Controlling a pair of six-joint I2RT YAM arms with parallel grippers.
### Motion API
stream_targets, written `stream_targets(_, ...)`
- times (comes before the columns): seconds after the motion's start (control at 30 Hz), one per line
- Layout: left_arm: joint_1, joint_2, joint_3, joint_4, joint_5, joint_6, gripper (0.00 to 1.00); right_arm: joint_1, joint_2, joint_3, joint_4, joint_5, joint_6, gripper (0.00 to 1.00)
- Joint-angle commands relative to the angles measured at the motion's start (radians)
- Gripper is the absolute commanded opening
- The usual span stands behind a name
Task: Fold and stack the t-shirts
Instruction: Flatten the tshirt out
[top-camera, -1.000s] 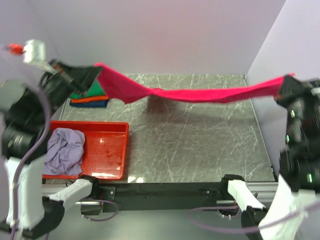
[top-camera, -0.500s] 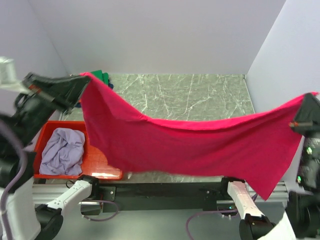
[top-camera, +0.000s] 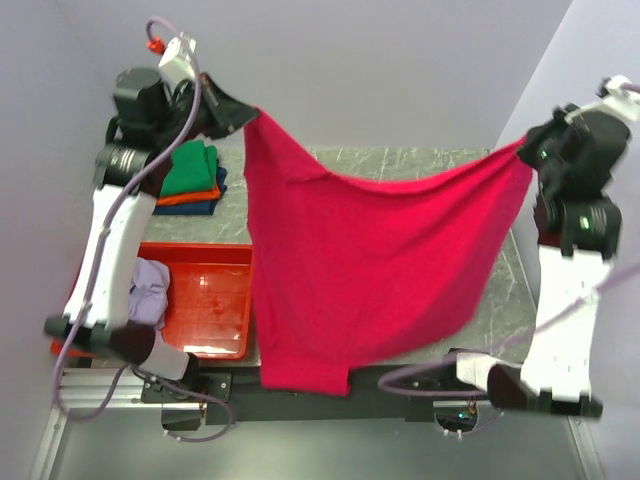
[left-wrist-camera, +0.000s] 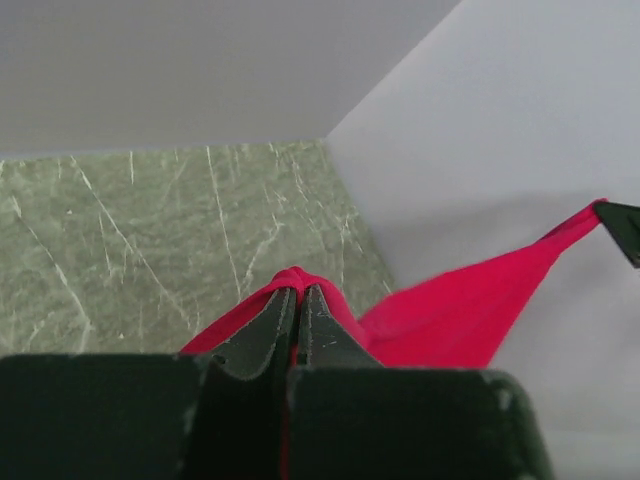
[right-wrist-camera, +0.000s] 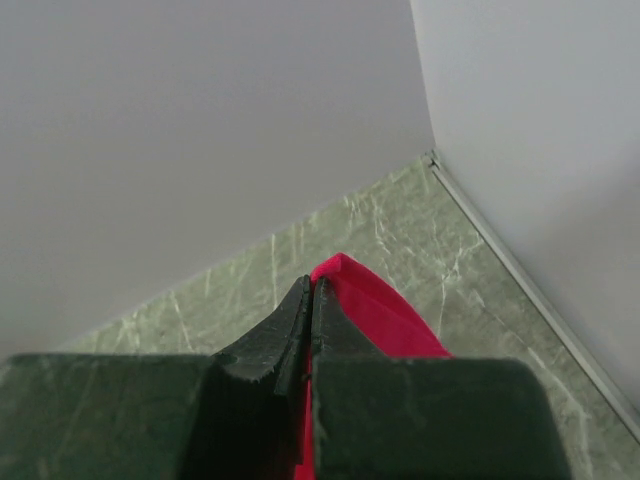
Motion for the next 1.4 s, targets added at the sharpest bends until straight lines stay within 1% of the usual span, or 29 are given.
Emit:
stream_targets(0.0,0.050,0.073,0.172,0.057,0.076,-0.030,0.01,-0.017,0.080,0.067,0.087,-0.035,0.010,0.00)
stream_targets(0.03,0.062,0.129,0.247,0.067,0.128,-0.044,0.01,-0.019,0.103,0.093,0.083,-0.044,0.011,0.00)
stream_targets(0.1,0.099,0.200,0.321,0.112,0.191,-0.108,0.01,-0.022,0.168,0.190,0.057,-0.069,0.010,0.00)
stream_targets(0.13,0.110,0.217,0.371,0.145,0.257,-0.135,0.01,-0.025,0.185,0.225,0.044,-0.072,0.007,0.00)
stream_targets(0.17,0.119,0.228,0.386,0.180,0.288,-0.168,0.01,-0.028,0.217,0.301,0.030,-0.076,0.004,0.00)
stream_targets(0.2,0.137,0.236,0.395,0.274,0.317,-0.236,0.01,-0.038,0.228,0.339,0.009,-0.082,-0.001,0.00)
stream_targets(0.3,0.163,0.250,0.424,0.405,0.405,-0.341,0.01,-0.074,0.263,0.472,-0.025,-0.110,-0.008,0.00)
stream_targets(0.33,0.167,0.251,0.441,0.412,0.419,-0.347,0.01,-0.083,0.266,0.501,-0.031,-0.116,-0.008,0.00)
stream_targets(0.4,0.168,0.233,0.417,0.401,0.425,-0.315,0.01,-0.116,0.249,0.477,-0.014,-0.138,-0.008,0.00)
stream_targets(0.47,0.168,0.138,0.239,0.415,0.406,-0.280,0.01,-0.130,0.192,0.332,0.024,-0.159,-0.007,0.00)
stream_targets(0.5,0.168,0.094,0.147,0.438,0.376,-0.250,0.01,-0.134,0.167,0.263,0.082,-0.162,-0.007,0.00)
stream_targets(0.53,0.168,-0.001,-0.043,0.485,0.357,-0.236,0.01,-0.144,0.144,0.118,0.111,-0.167,-0.002,0.00)
stream_targets(0.6,0.165,-0.087,-0.241,0.551,0.337,-0.228,0.01,-0.153,0.079,-0.030,0.197,-0.176,0.004,0.00)
stream_targets(0.63,0.159,-0.161,-0.419,0.579,0.324,-0.225,0.01,-0.160,0.064,-0.098,0.223,-0.178,0.008,0.00)
stream_targets(0.67,0.148,-0.195,-0.502,0.614,0.308,-0.217,0.01,-0.164,0.033,-0.226,0.249,-0.173,0.011,0.00)
stream_targets(0.7,0.118,-0.226,-0.577,0.617,0.295,-0.196,0.01,-0.169,0.022,-0.283,0.288,-0.167,0.018,0.00)
stream_targets(0.73,0.098,-0.279,-0.713,0.614,0.241,-0.180,0.01,-0.173,0.015,-0.334,0.302,-0.159,0.018,0.00)
stream_targets(0.77,0.073,-0.304,-0.778,0.598,0.212,-0.160,0.01,-0.186,0.003,-0.424,0.314,-0.149,0.019,0.00)
stream_targets(0.8,0.020,-0.331,-0.845,0.605,0.171,-0.147,0.01,-0.190,-0.002,-0.468,0.344,-0.144,0.019,0.00)
stream_targets(0.83,-0.005,-0.373,-0.975,0.617,0.115,-0.153,0.01,-0.195,-0.007,-0.509,0.360,-0.136,0.019,0.00)
stream_targets(0.87,-0.033,-0.390,-1.039,0.636,0.095,-0.165,0.00,-0.201,-0.013,-0.588,0.380,-0.130,0.021,0.00)
stream_targets(0.9,-0.084,-0.413,-1.099,0.675,0.075,-0.192,0.01,-0.207,-0.011,-0.623,0.412,-0.128,0.025,0.00)
stream_targets(0.93,-0.109,-0.419,-1.198,0.685,0.058,-0.206,0.01,-0.210,-0.010,-0.650,0.421,-0.131,0.028,0.00)
stream_targets(1.03,-0.200,-0.427,-1.352,0.734,0.008,-0.263,0.00,-0.226,0.018,-0.724,0.423,-0.127,0.031,0.00)
stream_targets(1.13,-0.258,-0.422,-1.427,0.737,-0.026,-0.306,0.01,-0.227,0.027,-0.768,0.425,-0.125,0.035,0.00)
stream_targets(1.17,-0.270,-0.425,-1.438,0.726,-0.060,-0.309,0.01,-0.227,0.025,-0.781,0.428,-0.127,0.035,0.00)
stream_targets(1.23,-0.291,-0.439,-1.472,0.691,-0.080,-0.315,0.01,-0.229,0.022,-0.807,0.428,-0.106,0.031,0.00)
stream_targets(1.3,-0.306,-0.453,-1.486,0.668,-0.088,-0.317,0.01,-0.229,0.019,-0.821,0.417,-0.084,0.028,0.00)
stream_targets(1.37,-0.314,-0.461,-1.493,0.611,-0.086,-0.309,0.01,-0.230,0.013,-0.835,0.406,-0.060,0.024,0.00)
